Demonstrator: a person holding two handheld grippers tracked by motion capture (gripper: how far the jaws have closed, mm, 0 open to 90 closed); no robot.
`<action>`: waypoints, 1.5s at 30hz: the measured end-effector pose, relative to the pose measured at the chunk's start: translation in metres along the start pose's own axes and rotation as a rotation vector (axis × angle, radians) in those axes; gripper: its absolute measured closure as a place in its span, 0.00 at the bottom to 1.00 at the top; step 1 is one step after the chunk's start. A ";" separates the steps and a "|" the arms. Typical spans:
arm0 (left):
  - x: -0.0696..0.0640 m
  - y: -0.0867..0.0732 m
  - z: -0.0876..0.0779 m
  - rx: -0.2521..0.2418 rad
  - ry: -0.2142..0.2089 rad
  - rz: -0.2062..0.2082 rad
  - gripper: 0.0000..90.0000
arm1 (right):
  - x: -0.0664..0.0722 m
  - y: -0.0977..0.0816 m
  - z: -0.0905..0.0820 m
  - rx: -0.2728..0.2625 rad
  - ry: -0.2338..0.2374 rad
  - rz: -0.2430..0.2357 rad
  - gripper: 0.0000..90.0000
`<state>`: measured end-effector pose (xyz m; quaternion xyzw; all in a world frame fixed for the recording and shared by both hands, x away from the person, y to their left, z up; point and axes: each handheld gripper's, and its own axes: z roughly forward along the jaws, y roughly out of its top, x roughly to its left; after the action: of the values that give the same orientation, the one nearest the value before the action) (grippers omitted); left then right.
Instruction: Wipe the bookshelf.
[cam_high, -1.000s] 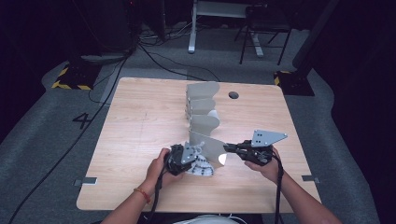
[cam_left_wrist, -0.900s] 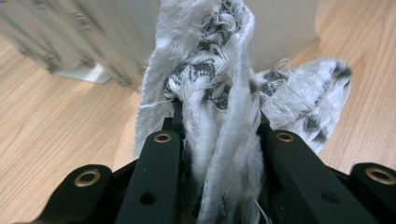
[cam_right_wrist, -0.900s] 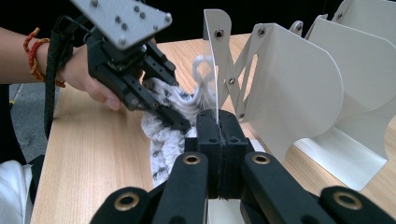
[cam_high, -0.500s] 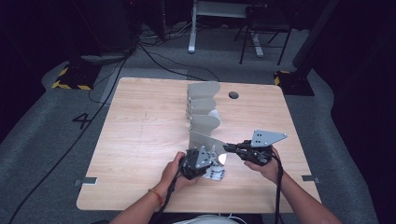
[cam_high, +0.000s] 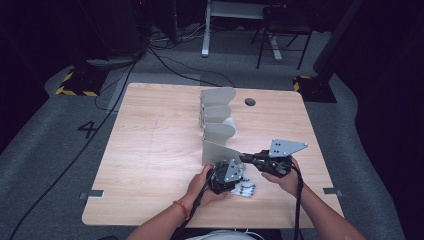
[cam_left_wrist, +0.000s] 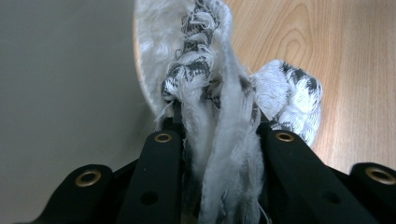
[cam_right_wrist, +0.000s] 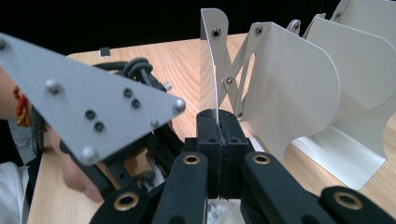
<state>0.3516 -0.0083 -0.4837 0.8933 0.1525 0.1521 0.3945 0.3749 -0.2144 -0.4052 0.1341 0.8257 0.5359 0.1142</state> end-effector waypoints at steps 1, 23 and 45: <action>0.001 -0.001 -0.005 -0.003 0.017 0.010 0.83 | 0.000 0.000 0.000 0.001 0.001 0.000 1.00; 0.050 0.001 -0.127 -0.248 0.264 -0.094 0.83 | -0.001 0.000 0.001 -0.002 0.003 0.005 1.00; 0.017 0.011 -0.051 -0.142 0.099 0.014 0.83 | -0.004 -0.002 -0.002 -0.004 -0.011 0.006 1.00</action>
<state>0.3485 0.0245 -0.4404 0.8555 0.1545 0.2091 0.4478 0.3781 -0.2182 -0.4066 0.1391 0.8238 0.5369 0.1175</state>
